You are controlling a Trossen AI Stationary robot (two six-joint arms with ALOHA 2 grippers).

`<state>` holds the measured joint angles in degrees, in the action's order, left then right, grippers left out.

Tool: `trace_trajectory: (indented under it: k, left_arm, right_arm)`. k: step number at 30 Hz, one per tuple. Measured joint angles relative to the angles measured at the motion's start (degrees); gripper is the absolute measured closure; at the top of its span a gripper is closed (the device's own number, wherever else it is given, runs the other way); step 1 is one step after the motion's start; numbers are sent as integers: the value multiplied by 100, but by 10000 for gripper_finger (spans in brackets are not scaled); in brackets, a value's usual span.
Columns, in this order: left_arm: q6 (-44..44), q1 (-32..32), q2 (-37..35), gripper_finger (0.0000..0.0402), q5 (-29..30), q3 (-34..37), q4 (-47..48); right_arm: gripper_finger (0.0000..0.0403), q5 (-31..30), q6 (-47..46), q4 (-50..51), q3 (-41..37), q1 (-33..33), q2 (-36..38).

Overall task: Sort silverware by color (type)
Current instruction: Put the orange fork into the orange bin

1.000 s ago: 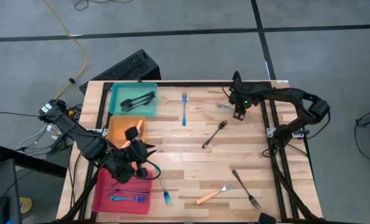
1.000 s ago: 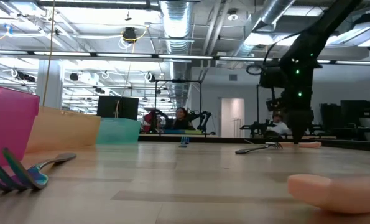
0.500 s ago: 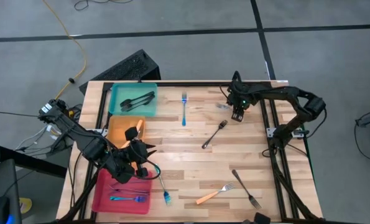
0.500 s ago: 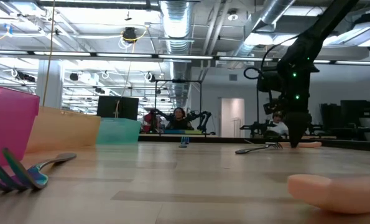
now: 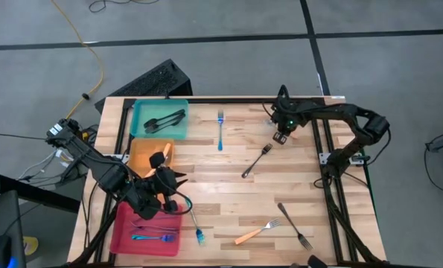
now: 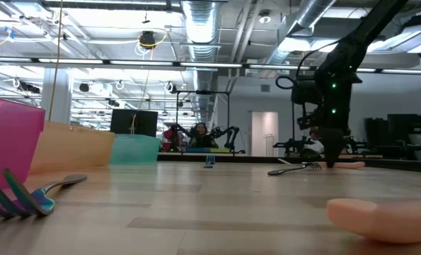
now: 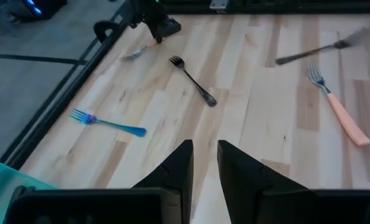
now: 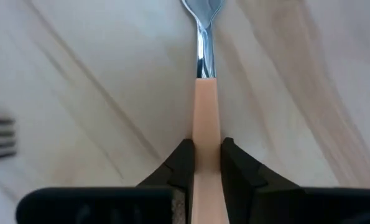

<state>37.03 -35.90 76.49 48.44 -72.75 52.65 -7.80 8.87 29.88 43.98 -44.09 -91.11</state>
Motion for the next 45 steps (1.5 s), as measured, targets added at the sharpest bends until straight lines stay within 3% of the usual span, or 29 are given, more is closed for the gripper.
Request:
trace_trajectory:
  k: [3,6,10,12,15,17,22,25,34,45]
  left_arm:
    - [251,-5,0,343,635,101,-124]
    - [588,-73,-29,343,1260,356,-273]
    - [1124,-155,-249,343,1584,904,-736]
    - [1152,-200,-435,343,1633,1317,-1293]
    - [541,-163,-811,343,1609,2067,-2931]
    - [-211,-68,-1071,343,1303,2660,-4361]
    - [-2162,556,-1417,343,-221,4134,-8505]
    - [-2648,1047,-1413,343,-866,4766,-10056]
    - [-2734,2208,-888,341,-2174,4985,-10852]
    - [-3305,2509,322,295,-3077,3972,-11002]
  right_arm:
    - [328,35,-332,-334,-32,172,116]
    - [328,402,-622,-1280,-22,406,340]
    - [328,1279,-988,-2140,-40,589,773]
    - [328,1519,-1270,-2689,-36,768,995]
    - [328,1718,-1547,-3384,-34,1216,1277]
    - [328,1741,-1630,-3898,-34,1607,1379]
    - [328,1647,-1791,-5231,-25,2581,1545]
    - [328,1622,-1830,-5804,-29,3059,1498]
    - [328,1059,-1847,-6822,-25,4147,1488]
    - [328,927,-1787,-6876,-25,4501,1488]
